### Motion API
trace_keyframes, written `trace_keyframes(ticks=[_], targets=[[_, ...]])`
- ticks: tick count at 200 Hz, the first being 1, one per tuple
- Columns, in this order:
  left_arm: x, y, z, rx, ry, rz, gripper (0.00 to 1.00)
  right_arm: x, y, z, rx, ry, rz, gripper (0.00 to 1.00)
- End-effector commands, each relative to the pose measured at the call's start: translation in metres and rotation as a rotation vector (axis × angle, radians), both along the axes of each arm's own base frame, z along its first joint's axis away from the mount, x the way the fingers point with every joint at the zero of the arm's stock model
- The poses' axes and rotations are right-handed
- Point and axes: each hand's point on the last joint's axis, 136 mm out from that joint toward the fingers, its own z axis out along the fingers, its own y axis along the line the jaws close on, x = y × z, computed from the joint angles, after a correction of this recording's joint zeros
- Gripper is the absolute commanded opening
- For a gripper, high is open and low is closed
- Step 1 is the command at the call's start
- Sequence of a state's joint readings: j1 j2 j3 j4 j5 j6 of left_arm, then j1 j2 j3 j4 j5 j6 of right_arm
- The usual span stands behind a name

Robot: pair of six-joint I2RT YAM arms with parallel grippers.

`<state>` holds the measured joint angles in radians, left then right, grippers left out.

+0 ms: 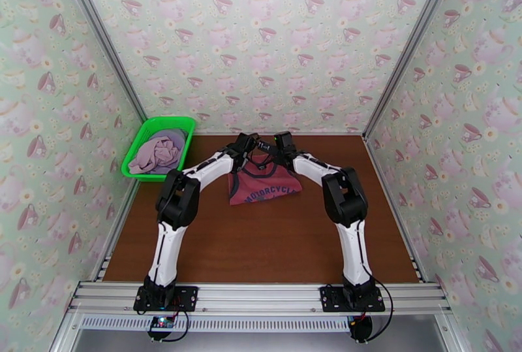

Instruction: Fold and stack the mixed laundry pile

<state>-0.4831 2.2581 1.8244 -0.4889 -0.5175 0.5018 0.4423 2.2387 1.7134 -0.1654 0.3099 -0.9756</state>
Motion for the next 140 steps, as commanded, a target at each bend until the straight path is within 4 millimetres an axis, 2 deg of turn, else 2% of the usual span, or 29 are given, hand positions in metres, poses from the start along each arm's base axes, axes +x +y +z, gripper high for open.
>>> trace_keyframes(ticks=[1,6,13,29,45,58,70,82,86,96,105,111,119,133,140], targets=[[0.009,0.008,-0.019,0.013,0.038,0.014,0.24,0.013,-0.008,-0.002,0.035,-0.012,-0.083,0.15],[0.011,0.014,-0.02,0.024,0.032,0.043,0.38,0.015,-0.009,-0.002,0.046,-0.014,-0.099,0.23],[0.014,0.022,-0.019,0.04,0.015,0.083,0.51,0.018,-0.01,0.002,0.077,-0.024,-0.127,0.34],[0.019,0.037,-0.016,0.071,-0.006,0.15,0.7,0.025,-0.017,0.014,0.16,-0.044,-0.197,0.52],[0.023,0.045,-0.005,0.077,-0.04,0.189,0.77,0.029,-0.026,0.034,0.269,-0.066,-0.281,0.59],[0.025,0.051,0.015,0.067,-0.084,0.218,0.83,0.026,-0.035,0.053,0.355,-0.078,-0.334,0.61],[0.023,0.053,0.039,0.049,-0.129,0.239,0.83,0.019,-0.041,0.071,0.435,-0.087,-0.367,0.61],[0.016,0.055,0.067,0.012,-0.17,0.26,0.84,0.003,-0.042,0.089,0.514,-0.096,-0.373,0.61],[0.012,0.055,0.077,-0.004,-0.184,0.269,0.84,-0.002,-0.042,0.098,0.552,-0.103,-0.373,0.61],[0.0,0.056,0.103,-0.059,-0.206,0.302,0.85,-0.021,-0.046,0.106,0.633,-0.088,-0.406,0.63],[-0.015,0.055,0.115,-0.125,-0.189,0.335,0.85,-0.036,-0.053,0.11,0.725,-0.053,-0.5,0.65],[-0.028,0.054,0.118,-0.18,-0.153,0.356,0.83,-0.049,-0.059,0.11,0.774,-0.01,-0.582,0.65],[-0.047,0.05,0.113,-0.26,-0.075,0.379,0.79,-0.067,-0.062,0.104,0.807,0.082,-0.667,0.6],[-0.078,0.035,0.091,-0.409,0.079,0.41,0.74,-0.1,-0.047,0.079,0.835,0.301,-0.7,0.47],[-0.092,0.022,0.076,-0.495,0.158,0.411,0.72,-0.114,-0.039,0.067,0.853,0.376,-0.694,0.46]])
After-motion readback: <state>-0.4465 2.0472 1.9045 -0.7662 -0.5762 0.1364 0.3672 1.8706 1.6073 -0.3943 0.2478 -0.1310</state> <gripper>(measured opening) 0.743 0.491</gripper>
